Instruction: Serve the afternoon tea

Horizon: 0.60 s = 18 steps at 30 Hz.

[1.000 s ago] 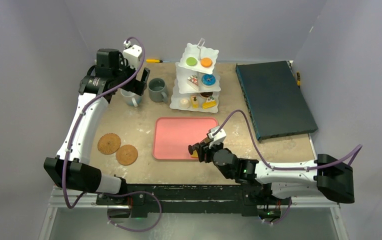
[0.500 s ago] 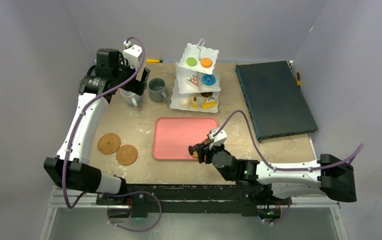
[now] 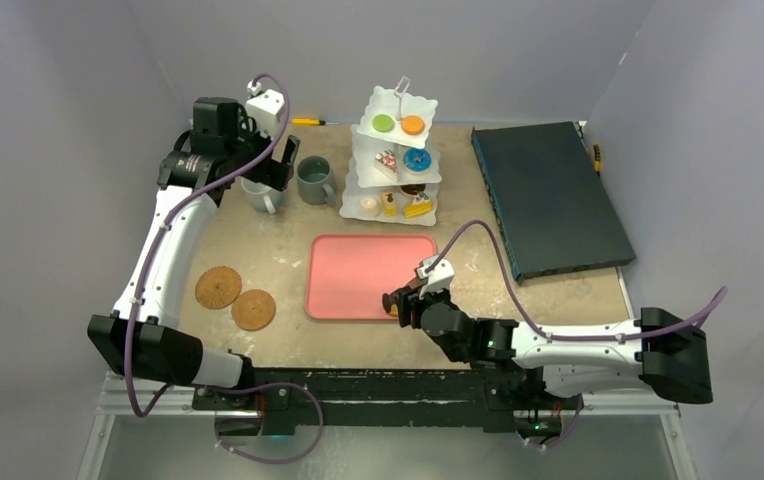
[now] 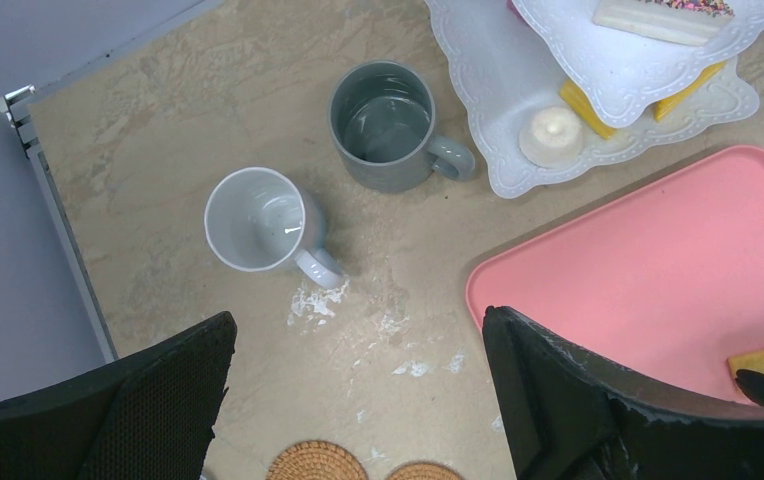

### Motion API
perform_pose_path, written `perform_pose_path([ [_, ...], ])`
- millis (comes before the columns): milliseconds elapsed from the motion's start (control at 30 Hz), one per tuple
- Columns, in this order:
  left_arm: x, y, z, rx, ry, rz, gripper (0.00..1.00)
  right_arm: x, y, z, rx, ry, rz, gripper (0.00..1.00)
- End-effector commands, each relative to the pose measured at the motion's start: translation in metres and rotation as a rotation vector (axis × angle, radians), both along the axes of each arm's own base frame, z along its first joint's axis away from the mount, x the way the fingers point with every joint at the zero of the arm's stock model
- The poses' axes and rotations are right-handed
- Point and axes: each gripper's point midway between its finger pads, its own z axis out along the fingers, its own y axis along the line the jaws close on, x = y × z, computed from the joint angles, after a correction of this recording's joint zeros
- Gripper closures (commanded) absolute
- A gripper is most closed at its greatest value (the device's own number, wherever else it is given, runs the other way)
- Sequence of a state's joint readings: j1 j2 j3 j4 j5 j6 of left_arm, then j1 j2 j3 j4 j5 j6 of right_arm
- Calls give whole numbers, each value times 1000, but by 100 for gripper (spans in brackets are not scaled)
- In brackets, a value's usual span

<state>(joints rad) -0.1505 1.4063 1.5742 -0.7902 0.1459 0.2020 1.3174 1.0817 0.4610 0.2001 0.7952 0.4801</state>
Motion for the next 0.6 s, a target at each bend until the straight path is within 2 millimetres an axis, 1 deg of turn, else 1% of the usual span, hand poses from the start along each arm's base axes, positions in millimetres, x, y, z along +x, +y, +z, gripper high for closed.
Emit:
perform_pose_path([
  [0,1,2,17,-9,-57,1,7,3,3,6,27,-3,-37,41],
  [267,2,2,19,-9,-62,2,7,2,15,-7,9,14,-19,42],
  [400,2,2,19,-11,-64,2,7,1,34,2,63,-4,23,42],
  [567,1,3,18,-11,-60,3,7,7,62,16,83,-60,75,43],
])
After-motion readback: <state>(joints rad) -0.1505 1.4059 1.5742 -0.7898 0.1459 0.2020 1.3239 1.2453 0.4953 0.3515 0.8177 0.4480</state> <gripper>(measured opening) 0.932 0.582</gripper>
